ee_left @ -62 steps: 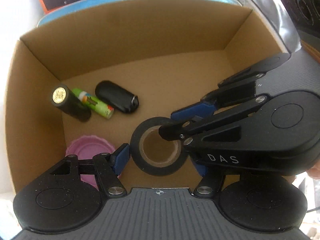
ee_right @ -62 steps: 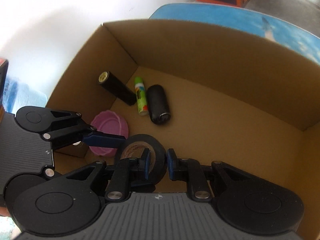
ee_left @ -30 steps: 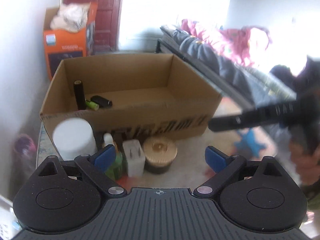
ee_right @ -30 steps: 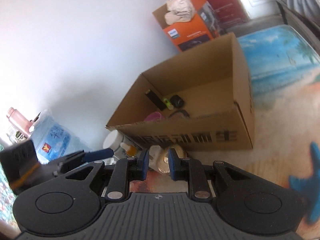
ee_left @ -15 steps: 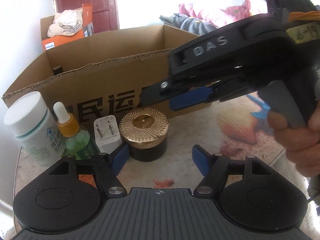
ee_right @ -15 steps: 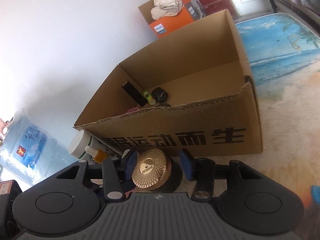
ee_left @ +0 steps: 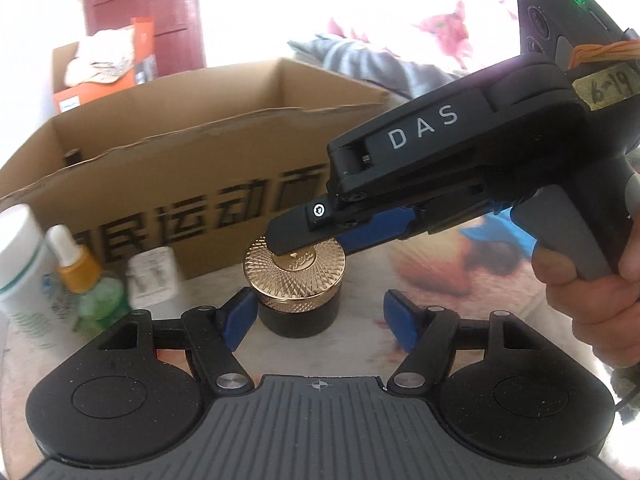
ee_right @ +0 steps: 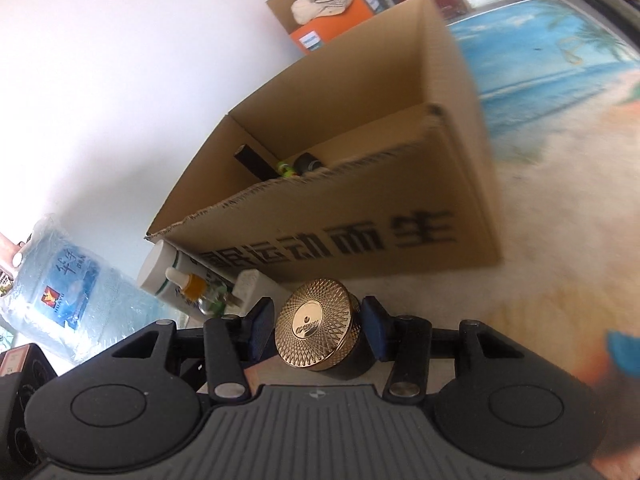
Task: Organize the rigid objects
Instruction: 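Move the right gripper to the gold-lidded black jar and grasp it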
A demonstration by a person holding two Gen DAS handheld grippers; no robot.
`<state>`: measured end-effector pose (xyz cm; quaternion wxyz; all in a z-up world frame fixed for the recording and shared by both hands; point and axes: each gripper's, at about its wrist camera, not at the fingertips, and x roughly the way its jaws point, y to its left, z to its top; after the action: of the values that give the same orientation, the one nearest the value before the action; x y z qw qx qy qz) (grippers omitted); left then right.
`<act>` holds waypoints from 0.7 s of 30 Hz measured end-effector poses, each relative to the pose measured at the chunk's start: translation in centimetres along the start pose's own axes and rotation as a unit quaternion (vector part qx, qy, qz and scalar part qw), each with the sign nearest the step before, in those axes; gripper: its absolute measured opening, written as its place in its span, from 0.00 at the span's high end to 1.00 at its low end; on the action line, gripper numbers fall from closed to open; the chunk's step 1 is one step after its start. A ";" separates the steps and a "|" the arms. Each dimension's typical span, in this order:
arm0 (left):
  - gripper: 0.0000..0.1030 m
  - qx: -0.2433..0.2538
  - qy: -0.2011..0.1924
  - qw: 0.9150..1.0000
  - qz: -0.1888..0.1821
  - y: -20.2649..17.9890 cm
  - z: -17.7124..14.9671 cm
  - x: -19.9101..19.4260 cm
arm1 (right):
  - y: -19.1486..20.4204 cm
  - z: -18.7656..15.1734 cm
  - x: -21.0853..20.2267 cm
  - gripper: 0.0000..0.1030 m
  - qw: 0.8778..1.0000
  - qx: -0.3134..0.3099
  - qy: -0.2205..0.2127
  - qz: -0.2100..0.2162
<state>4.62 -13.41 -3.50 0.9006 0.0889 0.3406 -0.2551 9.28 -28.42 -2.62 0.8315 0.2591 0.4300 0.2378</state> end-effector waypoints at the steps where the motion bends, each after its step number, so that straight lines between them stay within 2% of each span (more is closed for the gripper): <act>1: 0.32 0.006 -0.001 1.000 -0.006 -0.4 0.0 0.0 | -0.2 -0.3 -0.5 0.50 1.000 0.004 -0.003 -0.003; 6: 0.32 0.032 -0.001 0.999 -0.021 -1.5 -0.2 0.1 | -1.6 -1.5 -2.5 0.51 0.999 0.031 -0.015 0.000; 12: 0.32 0.045 0.006 0.999 0.007 -1.7 -0.3 0.8 | -2.8 -1.8 -3.1 0.51 0.998 0.052 -0.034 -0.007; 21: 0.32 0.054 0.012 0.998 0.013 -1.8 0.7 2.5 | -3.4 -1.7 -2.7 0.51 0.997 0.062 -0.033 0.006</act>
<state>5.66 -16.21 -4.54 0.8934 0.1448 0.3362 -0.2603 7.07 -32.22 -4.02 0.8260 0.3206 0.4150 0.2066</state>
